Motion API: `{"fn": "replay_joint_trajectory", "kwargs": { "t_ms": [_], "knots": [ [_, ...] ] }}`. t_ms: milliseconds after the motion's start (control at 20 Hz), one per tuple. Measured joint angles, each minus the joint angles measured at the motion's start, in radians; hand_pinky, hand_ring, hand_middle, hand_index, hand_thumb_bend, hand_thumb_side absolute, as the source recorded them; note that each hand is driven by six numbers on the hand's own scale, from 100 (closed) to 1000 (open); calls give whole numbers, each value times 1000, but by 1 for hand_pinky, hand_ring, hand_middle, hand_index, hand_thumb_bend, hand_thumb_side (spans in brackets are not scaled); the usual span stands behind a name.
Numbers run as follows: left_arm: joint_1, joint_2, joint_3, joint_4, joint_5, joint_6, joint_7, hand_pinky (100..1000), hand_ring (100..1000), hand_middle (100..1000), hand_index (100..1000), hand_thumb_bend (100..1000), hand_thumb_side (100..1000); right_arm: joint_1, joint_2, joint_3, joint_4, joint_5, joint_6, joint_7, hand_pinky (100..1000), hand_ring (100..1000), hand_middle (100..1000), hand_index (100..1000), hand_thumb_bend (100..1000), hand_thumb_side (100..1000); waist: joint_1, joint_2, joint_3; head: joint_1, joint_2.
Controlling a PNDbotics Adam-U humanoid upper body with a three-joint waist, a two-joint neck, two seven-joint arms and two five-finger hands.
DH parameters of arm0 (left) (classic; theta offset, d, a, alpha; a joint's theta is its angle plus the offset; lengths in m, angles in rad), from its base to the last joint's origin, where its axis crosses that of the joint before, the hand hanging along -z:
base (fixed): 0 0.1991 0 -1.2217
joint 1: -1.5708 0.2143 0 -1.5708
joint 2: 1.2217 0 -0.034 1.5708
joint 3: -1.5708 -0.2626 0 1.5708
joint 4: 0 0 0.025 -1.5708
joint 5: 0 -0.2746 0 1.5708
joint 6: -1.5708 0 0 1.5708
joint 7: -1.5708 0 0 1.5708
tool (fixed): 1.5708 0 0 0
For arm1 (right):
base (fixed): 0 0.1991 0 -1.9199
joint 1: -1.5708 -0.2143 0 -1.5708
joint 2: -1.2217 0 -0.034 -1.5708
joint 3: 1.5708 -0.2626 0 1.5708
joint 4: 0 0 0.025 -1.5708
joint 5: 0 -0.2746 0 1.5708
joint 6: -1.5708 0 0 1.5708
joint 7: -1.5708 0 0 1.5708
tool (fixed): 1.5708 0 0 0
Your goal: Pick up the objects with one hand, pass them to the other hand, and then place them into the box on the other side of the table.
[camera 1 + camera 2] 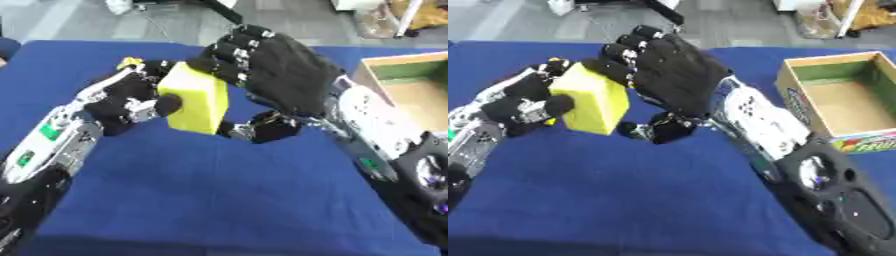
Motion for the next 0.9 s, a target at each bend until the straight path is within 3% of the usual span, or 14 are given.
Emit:
{"fn": "replay_joint_trajectory", "kwargs": {
  "t_ms": [350,650,900],
  "knots": [
    [0,0,0,0,-4,-4,1,892,655,558,651,364,130,-1,-1,0,-7,-79,28,16,706,687,729,800,443,411,0,0,-1,1,0],
    [-2,-8,0,0,-4,-4,1,890,656,559,652,364,132,1,-1,9,1,-160,89,-43,687,618,696,668,393,371,0,0,-1,2,0],
    [-4,-8,0,2,-2,-5,1,889,656,560,653,364,133,5,-1,22,19,-223,134,-98,684,610,691,650,385,362,0,0,-1,2,0]
  ]
}}
